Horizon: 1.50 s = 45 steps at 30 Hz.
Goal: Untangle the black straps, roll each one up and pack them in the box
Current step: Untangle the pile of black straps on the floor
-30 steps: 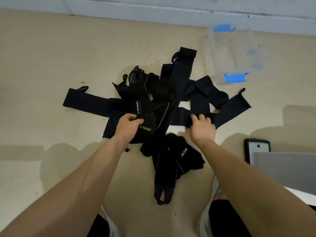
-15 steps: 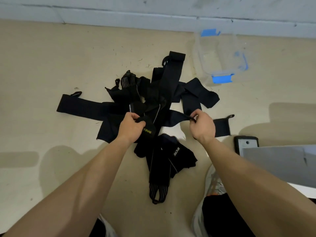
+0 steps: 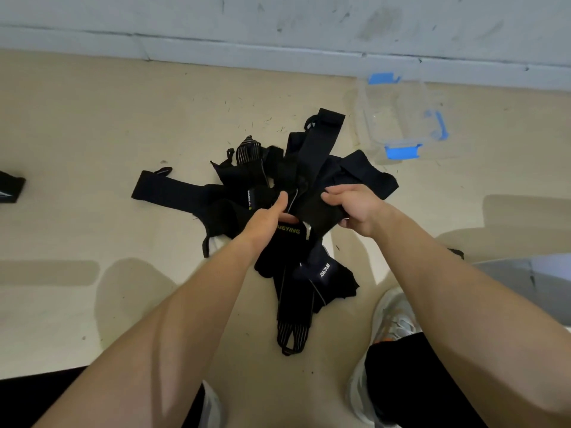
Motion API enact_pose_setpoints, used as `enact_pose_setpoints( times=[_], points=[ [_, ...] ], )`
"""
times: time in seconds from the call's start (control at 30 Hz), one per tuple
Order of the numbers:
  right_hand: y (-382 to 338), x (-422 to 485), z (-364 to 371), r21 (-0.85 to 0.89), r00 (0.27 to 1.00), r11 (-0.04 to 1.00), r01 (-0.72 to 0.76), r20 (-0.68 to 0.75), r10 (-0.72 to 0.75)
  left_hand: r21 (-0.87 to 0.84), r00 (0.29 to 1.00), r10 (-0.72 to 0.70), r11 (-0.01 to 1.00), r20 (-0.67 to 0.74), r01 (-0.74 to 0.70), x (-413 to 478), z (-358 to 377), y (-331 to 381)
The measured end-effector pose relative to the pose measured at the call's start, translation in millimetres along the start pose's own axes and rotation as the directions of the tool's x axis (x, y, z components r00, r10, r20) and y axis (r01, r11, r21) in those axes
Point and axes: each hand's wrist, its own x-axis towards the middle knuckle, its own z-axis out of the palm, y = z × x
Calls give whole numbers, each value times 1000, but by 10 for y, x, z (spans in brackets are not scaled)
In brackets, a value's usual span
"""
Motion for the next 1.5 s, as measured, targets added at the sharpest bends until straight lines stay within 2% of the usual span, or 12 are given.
enact_pose_setpoints(
  times=[0.13, 0.3, 0.37, 0.43, 0.57, 0.73, 0.83, 0.93, 1.0, 1.13, 1.3, 1.5],
  points=[
    [129, -46, -34, 45, 974, 999, -2, 225, -8, -21, 990, -144, 989, -9, 143, 96, -22, -125],
    [280, -72, -64, 100, 893, 993, -56, 449, 5, -421, 973, -230, 882, 11, 213, 157, 21, -166],
    [319, -93, -54, -45, 897, 998, -49, 437, 64, -439, 974, -221, 881, -53, 176, 207, -8, -169],
    [333, -90, -30, -170, 950, 985, -22, 304, 73, -345, 985, -158, 930, -68, 126, 225, -46, -157],
    [222, 20, 68, 74, 987, 993, -92, 140, 81, -99, 994, 97, 990, -44, -101, 114, -104, -106],
    [-68, -7, 360, -38, 998, 999, -28, 63, 30, 35, 956, 292, 955, 23, -293, 5, -110, -43],
    [-124, -10, 398, 55, 999, 998, 38, 33, -40, -25, 967, 236, 971, -93, -239, -39, -208, -95],
    [-205, -52, 298, 167, 998, 984, 60, -27, -56, -135, 975, 30, 989, -220, -61, -12, -436, -199],
    [-260, -72, 207, 224, 998, 973, 57, -5, -58, -94, 974, -3, 995, -225, -19, 40, -500, -230],
    [-336, -117, 158, 235, 992, 971, 49, 101, -75, 154, 955, 209, 972, -212, -178, 59, -256, -109],
    [-328, -124, 191, 194, 984, 979, 58, 156, -89, -36, 930, 278, 955, -239, -295, 24, -141, -10],
    [-379, -128, 14, 89, 944, 981, 173, 271, -191, 75, 928, 311, 950, -203, -302, 16, -454, -74]
  ],
)
